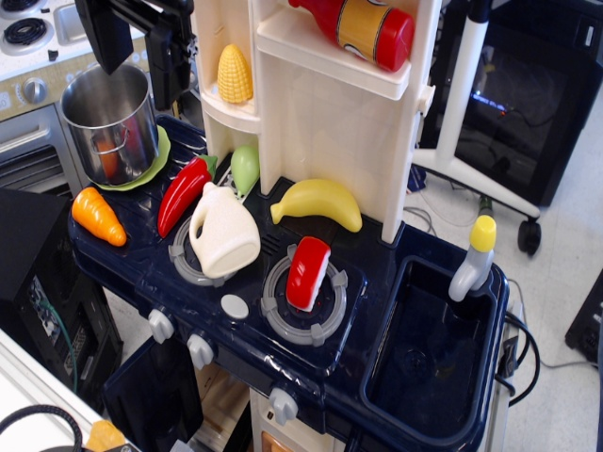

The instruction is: Put sushi in pot or pan

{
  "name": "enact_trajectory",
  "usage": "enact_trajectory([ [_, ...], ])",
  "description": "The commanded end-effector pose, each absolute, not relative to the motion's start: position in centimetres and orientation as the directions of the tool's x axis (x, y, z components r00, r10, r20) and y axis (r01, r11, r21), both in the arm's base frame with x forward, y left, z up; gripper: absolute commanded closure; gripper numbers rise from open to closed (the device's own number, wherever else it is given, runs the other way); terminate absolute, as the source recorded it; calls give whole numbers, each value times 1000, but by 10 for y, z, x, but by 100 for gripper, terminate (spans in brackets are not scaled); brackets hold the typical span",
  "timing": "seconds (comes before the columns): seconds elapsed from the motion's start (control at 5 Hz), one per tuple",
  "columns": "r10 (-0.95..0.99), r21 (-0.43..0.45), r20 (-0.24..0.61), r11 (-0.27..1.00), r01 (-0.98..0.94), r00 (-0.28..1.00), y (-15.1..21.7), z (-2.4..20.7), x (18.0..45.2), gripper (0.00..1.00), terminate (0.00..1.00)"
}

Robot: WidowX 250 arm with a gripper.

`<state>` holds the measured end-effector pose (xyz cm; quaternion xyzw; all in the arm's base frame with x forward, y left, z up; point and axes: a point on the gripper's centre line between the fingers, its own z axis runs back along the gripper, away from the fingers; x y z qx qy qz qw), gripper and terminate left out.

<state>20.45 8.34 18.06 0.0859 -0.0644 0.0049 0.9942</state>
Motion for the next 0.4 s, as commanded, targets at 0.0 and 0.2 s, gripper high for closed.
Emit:
enact_trajectory([
  [0.0,-1,170,129,985,-21,992,83,181,204,0,0],
  [0.2,7,184,132,982,-31,991,41,185,205,0,0],
])
